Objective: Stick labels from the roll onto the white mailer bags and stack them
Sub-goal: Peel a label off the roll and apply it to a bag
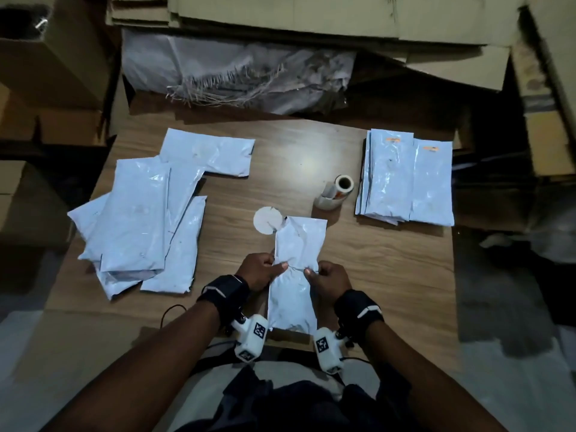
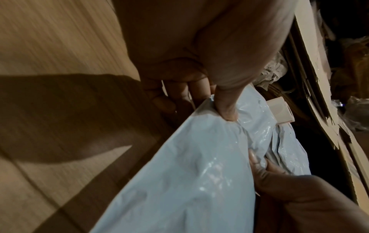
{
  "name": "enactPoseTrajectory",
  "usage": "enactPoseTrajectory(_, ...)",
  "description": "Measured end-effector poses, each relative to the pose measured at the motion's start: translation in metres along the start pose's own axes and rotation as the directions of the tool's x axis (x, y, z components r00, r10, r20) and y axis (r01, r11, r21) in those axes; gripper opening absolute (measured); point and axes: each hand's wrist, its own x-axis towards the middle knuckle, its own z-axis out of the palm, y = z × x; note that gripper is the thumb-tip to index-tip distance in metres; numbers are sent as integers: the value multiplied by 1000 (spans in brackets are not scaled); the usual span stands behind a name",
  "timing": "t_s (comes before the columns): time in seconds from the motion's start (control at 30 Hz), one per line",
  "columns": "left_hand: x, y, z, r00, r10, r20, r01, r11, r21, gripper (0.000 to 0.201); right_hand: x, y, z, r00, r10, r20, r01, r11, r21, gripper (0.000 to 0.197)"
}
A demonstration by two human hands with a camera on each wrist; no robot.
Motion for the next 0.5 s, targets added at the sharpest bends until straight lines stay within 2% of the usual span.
enactPoseTrajectory(0.1, -1, 1, 0, 1000, 7, -15, -7, 1000, 7, 33, 0, 1, -1, 1000, -18, -10, 18, 999, 41, 23)
enactPoseTrajectory(0.2, -3, 4, -3, 998, 26, -64, -28, 999, -26, 19, -2, -2, -1, 999, -33, -21, 34, 996, 77, 25)
enactPoseTrajectory(0.27, -2, 3, -6, 994, 30, -107, -35, 998, -53, 15, -3, -6, 1, 1000, -6, 19, 3, 988, 152, 20)
enactPoseTrajectory(0.33, 0, 1, -9, 987, 8, -159, -21, 997, -77, 16, -4, -11, 2, 997, 28, 78, -44, 976, 214, 23)
enactPoseTrajectory(0.4, 5, 0, -13, 974, -43, -221, 8, 988, -157, 17, -3, -13, 1, 987, 30, 157, -59, 981, 183, 28)
enactPoseTrajectory(0.5, 7, 3, -18, 958, -112, -264, 28, 953, -302, 23, -4, -11, -3, 961, 5, 277, -15, 999, 36, 28)
